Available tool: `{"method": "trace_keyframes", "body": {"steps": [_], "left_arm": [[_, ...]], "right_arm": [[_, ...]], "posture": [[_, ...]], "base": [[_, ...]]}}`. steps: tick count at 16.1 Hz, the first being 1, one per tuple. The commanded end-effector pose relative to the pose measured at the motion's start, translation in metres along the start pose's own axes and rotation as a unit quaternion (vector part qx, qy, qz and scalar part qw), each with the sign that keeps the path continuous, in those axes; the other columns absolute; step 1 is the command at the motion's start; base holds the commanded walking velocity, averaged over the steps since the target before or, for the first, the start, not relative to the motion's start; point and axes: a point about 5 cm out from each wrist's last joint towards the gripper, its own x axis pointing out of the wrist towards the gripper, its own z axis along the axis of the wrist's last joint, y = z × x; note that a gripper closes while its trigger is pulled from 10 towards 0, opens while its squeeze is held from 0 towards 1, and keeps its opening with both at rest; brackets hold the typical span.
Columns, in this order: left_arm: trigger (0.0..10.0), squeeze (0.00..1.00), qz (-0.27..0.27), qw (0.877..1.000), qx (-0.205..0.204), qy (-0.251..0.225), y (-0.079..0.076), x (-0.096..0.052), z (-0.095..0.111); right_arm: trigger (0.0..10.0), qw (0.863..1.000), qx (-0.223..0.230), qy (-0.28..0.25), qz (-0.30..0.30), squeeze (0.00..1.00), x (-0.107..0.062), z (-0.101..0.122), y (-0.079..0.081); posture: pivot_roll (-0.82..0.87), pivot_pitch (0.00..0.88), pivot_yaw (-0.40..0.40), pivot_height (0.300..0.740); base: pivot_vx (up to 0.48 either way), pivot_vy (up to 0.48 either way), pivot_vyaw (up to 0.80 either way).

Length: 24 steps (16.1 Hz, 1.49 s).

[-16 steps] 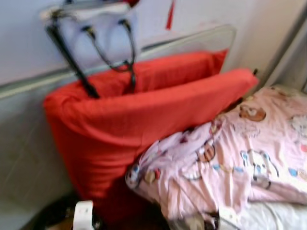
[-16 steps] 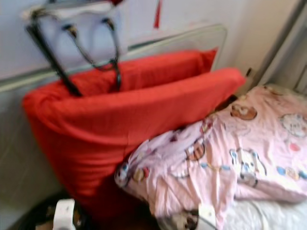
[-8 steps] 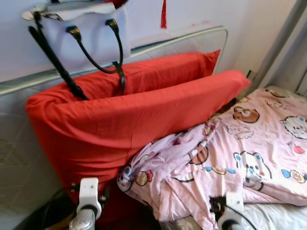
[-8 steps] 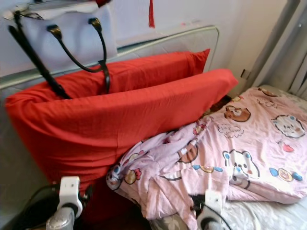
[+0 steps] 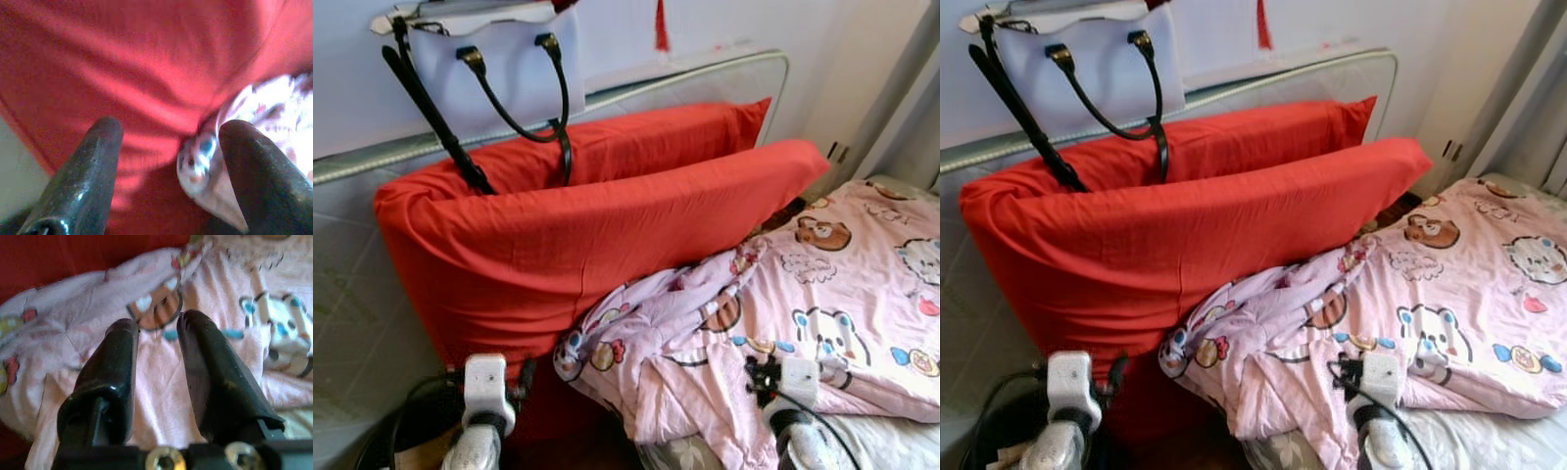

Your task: Clean up the room

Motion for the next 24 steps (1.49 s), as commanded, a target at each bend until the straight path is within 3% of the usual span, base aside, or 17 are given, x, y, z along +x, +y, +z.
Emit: {"method": "trace_keyframes", "body": {"steps": [1,5,9,24], "left_arm": [[10.0,0.00,0.006,1.000,-0.002,-0.002,0.000,0.000,0.003],[10.0,0.00,0.019,0.999,0.005,-0.049,0.000,0.009,0.028],[10.0,0.00,0.015,0.999,0.005,-0.041,-0.002,0.008,0.029],[10.0,0.00,0.004,1.000,0.003,-0.028,-0.011,0.007,0.028]], "right_arm": [[10.0,1.000,-0.003,-0.014,0.001,0.00,0.001,0.005,-0.001],[10.0,1.000,0.003,-0.028,0.003,0.00,-0.002,0.005,0.009],[10.0,1.000,0.021,0.004,-0.013,0.00,-0.005,-0.006,0.012],[10.0,1.000,0.016,0.004,0.004,0.00,-0.003,-0.005,0.019]], "posture": [[0.05,0.000,-0.055,0.740],[0.06,0.000,-0.054,0.740],[0.05,0.000,-0.045,0.725],[0.05,0.000,-0.043,0.695]], "base": [[0.000,0.000,0.00],[0.000,0.000,0.00],[0.000,0.000,0.00],[0.000,0.000,0.00]]}}
